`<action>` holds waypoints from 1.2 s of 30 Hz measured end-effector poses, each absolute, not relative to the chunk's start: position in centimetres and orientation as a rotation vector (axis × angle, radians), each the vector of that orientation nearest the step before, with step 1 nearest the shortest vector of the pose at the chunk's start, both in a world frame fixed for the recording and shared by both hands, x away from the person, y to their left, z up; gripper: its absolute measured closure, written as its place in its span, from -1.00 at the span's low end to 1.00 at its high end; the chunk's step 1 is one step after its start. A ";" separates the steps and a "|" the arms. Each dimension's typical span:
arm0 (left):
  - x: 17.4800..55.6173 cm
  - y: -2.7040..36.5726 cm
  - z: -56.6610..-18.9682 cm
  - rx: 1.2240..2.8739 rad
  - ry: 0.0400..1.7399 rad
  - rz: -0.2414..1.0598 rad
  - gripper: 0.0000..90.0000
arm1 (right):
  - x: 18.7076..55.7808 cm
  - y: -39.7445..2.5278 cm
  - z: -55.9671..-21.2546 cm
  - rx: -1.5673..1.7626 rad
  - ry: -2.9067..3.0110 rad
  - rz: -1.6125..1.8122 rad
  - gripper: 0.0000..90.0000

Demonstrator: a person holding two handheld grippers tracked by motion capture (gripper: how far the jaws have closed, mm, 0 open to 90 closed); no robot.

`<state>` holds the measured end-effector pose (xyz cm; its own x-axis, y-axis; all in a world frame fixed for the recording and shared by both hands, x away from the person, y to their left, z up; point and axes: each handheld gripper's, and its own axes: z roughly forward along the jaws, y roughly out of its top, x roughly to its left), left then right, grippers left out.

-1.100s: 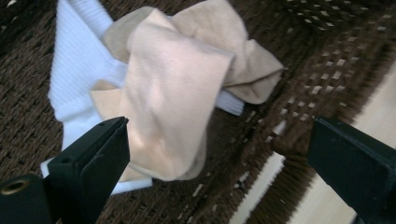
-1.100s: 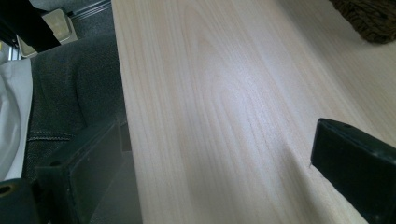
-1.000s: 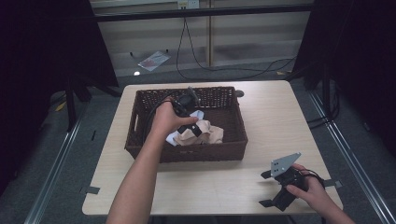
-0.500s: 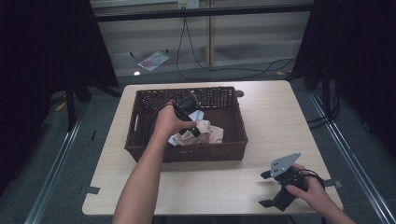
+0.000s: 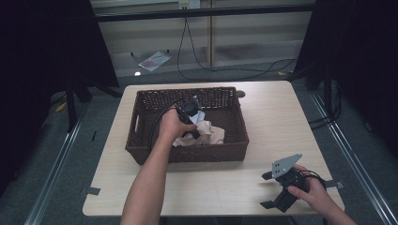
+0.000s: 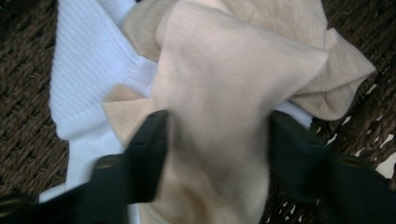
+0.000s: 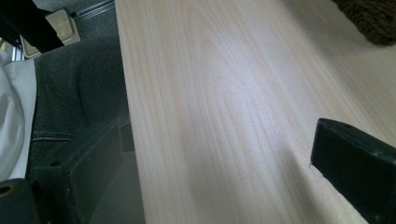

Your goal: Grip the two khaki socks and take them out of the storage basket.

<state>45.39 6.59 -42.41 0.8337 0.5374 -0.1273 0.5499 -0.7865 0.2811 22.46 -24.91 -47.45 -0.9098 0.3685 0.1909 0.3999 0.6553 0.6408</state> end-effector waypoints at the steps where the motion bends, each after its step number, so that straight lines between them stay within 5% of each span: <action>1: 45.4 6.7 -42.3 2.707 0.815 -0.086 0.45 | 22.5 -25.0 -47.4 -0.660 -2.816 -1.108 -0.96; 6: 45.3 7.1 -41.4 2.703 0.813 -0.107 0.93 | 22.5 -25.0 -47.4 -0.655 -2.817 -1.112 -0.96; 20: 45.1 9.6 -35.2 2.590 0.963 -0.189 0.94 | 22.5 -24.8 -47.4 -0.659 -2.816 -1.103 -0.96; 36: 44.2 10.7 -30.7 2.587 0.934 -0.250 0.93 | 22.5 -24.8 -47.4 -0.659 -2.811 -1.107 -0.96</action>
<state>44.17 10.73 -30.66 0.7638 0.5774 -0.2886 0.6444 -0.7083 0.2883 22.47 -24.82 -47.39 -0.9079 0.3695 0.1980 0.4053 0.6531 0.6397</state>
